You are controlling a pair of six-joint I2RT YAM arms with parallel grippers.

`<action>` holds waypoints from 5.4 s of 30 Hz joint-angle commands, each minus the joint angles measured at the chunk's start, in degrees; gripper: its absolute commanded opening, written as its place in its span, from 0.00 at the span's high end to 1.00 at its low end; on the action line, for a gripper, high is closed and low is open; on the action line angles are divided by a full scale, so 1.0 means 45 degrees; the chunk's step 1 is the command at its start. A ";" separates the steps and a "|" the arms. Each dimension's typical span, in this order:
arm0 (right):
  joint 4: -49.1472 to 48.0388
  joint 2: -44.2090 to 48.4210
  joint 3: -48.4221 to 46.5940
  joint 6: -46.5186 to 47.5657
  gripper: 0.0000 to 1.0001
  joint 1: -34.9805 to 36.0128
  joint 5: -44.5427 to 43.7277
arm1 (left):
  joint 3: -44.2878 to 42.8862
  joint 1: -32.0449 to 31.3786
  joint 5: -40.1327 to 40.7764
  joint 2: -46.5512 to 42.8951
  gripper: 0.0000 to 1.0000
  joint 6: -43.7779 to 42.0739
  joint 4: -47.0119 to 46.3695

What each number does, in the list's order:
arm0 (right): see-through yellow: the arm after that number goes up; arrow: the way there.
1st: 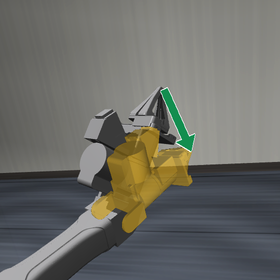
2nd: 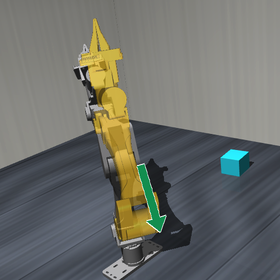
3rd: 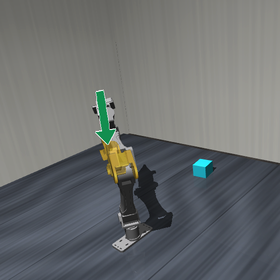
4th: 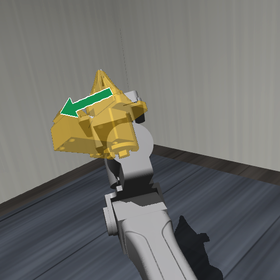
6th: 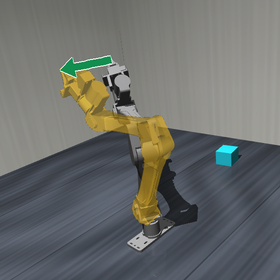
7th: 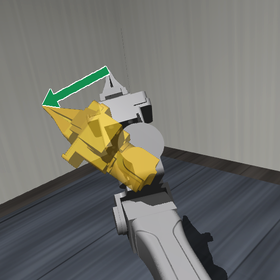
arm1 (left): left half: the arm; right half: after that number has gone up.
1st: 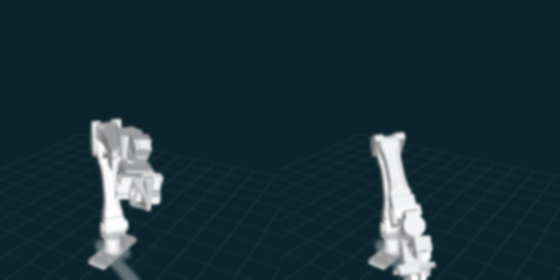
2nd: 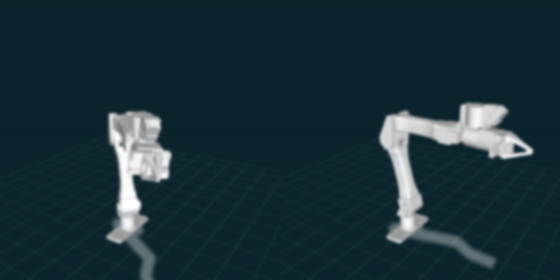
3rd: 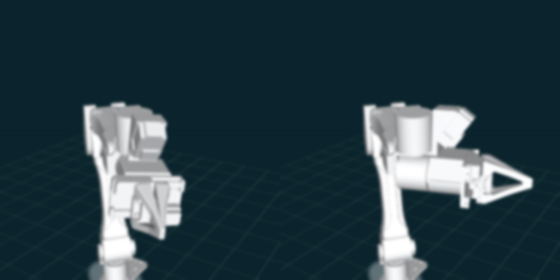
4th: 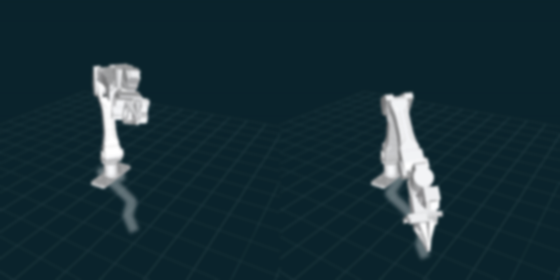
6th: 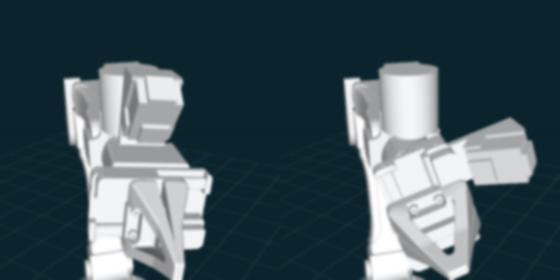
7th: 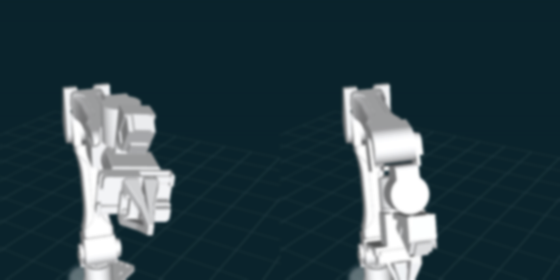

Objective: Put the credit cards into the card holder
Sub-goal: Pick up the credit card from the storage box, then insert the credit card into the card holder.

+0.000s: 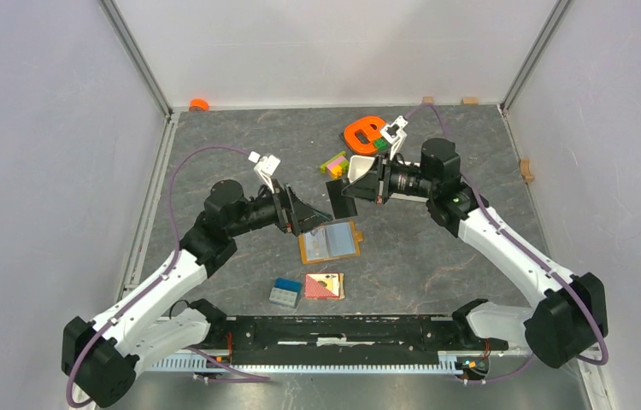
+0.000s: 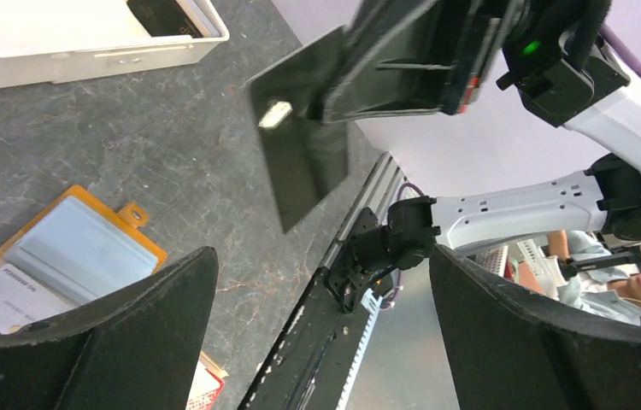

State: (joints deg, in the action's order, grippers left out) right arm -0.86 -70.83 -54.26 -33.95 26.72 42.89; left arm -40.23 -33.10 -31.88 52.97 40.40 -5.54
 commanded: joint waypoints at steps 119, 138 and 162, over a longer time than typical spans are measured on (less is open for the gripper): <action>0.3757 -0.5986 0.0925 0.2097 1.00 0.4140 -1.4130 | 0.2494 0.1282 -0.1275 1.0564 0.98 0.4204 -0.6221; 0.3872 -0.6019 0.0865 0.2089 1.00 0.4140 -1.4219 | 0.3256 0.1263 -0.0612 1.0081 0.98 0.4860 -0.6353; 0.4078 -0.6057 0.0749 0.2121 1.00 0.4161 -1.4303 | 0.2948 0.1257 -0.1157 1.1676 0.98 0.5181 -0.8238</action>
State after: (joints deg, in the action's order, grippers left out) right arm 15.00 -95.70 -50.74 -24.16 45.65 -20.05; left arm -26.37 -27.44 -38.87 103.28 63.16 -41.95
